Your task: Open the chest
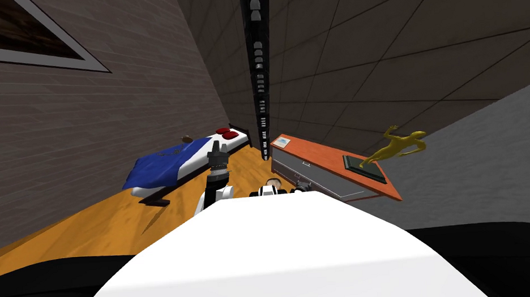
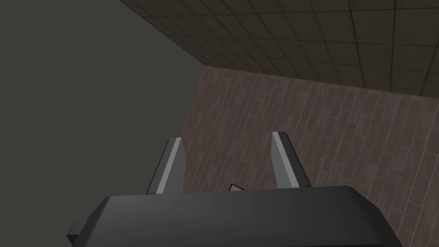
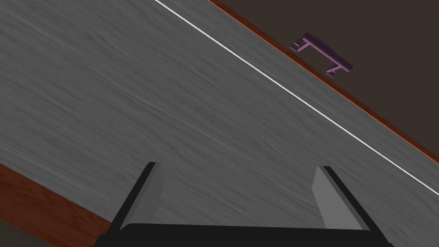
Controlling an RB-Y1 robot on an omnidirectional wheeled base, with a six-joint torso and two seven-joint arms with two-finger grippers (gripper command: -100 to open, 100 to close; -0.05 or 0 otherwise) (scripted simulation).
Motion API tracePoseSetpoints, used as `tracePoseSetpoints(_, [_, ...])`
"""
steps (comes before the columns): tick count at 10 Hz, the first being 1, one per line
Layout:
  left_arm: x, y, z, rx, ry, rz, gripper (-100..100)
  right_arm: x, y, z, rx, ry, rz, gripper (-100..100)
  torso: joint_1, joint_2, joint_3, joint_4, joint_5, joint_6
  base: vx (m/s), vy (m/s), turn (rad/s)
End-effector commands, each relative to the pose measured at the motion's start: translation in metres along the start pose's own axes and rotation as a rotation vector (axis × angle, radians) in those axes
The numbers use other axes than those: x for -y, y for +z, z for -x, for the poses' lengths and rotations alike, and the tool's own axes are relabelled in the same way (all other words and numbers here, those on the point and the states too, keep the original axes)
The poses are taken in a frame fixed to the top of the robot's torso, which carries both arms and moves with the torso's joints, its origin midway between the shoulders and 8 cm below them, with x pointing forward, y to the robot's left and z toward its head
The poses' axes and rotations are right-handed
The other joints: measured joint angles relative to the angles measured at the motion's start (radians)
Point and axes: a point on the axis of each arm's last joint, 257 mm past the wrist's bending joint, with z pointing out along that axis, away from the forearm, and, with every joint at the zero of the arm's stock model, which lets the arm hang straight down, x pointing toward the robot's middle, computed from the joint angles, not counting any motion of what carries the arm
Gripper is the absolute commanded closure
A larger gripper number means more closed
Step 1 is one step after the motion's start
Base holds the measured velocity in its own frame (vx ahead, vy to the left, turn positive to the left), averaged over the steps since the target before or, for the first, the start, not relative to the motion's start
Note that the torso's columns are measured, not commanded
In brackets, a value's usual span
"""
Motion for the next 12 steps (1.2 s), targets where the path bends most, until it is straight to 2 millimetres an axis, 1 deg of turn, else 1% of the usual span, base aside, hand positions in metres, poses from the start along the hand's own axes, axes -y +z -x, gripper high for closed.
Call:
tracePoseSetpoints(1, [0.000,0.000,0.000,0.000,0.000,0.000,0,0.011,-0.002,-0.005,0.012,-0.104,-0.074,-100,0.000,0.000,0.000,0.000,0.000,0.000,0.055,-0.027,0.184])
tracePoseSetpoints(2, [0.000,0.000,0.000,0.000,0.000,0.000,0,0.021,-0.001,-0.014,-0.002,-0.128,-0.108,-100,-0.001,-0.001,-0.001,0.000,0.000,0.000,0.050,-0.024,0.088])
tracePoseSetpoints(3, [0.000,0.000,0.000,0.000,0.000,0.000,0,0.022,-0.002,-0.014,-0.003,-0.128,-0.114,-100,-0.001,0.000,-0.001,0.000,0.000,0.001,0.022,-0.007,-0.021])
tracePoseSetpoints(4, [0.000,0.000,0.000,0.000,0.000,0.000,0,0.028,-0.003,-0.019,0.009,-0.208,-0.153,-100,0.001,0.001,0.001,0.000,0.000,0.001,0.021,-0.008,0.150])
tracePoseSetpoints(5, [0.000,0.000,0.000,0.000,0.000,0.000,0,0.034,-0.004,-0.020,0.004,-0.207,-0.175,-100,0.001,0.001,0.001,0.000,0.000,0.000,0.033,-0.010,0.084])
tracePoseSetpoints(6, [0.000,0.000,0.000,0.000,0.000,0.000,0,0.037,-0.006,-0.018,0.026,-0.271,-0.203,-100,0.000,0.000,0.000,0.000,0.000,0.001,0.044,-0.010,0.124])
tracePoseSetpoints(7, [0.000,0.000,0.000,0.000,0.000,0.000,0,0.045,-0.007,-0.022,0.016,-0.283,-0.233,-100,0.000,-0.001,-0.001,0.000,0.000,0.000,0.042,-0.019,0.076])
tracePoseSetpoints(8, [0.000,0.000,0.000,0.000,0.000,0.000,0,0.048,-0.010,-0.021,0.039,-0.350,-0.260,-100,-0.001,-0.001,-0.001,0.000,0.000,0.001,0.038,-0.027,0.146])
tracePoseSetpoints(9, [0.000,0.000,0.000,0.000,0.000,0.000,0,0.055,-0.011,-0.023,0.031,-0.355,-0.289,-100,-0.001,0.000,0.000,0.000,0.000,0.000,0.041,-0.029,0.074])
tracePoseSetpoints(10, [0.000,0.000,0.000,0.000,0.000,0.000,0,0.058,-0.014,-0.021,0.055,-0.419,-0.316,-100,-0.001,0.000,0.000,0.000,0.000,0.001,0.045,-0.020,0.134])
tracePoseSetpoints(11, [0.000,0.000,0.000,0.000,0.000,0.000,0,0.065,-0.016,-0.023,0.048,-0.422,-0.345,-100,0.000,0.000,0.000,0.000,0.000,0.000,0.040,-0.017,0.068])
tracePoseSetpoints(12, [0.000,0.000,0.000,0.000,0.000,0.000,0,0.067,-0.019,-0.018,0.076,-0.478,-0.371,-100,0.000,0.000,0.000,0.000,0.000,0.001,0.042,-0.020,0.103])
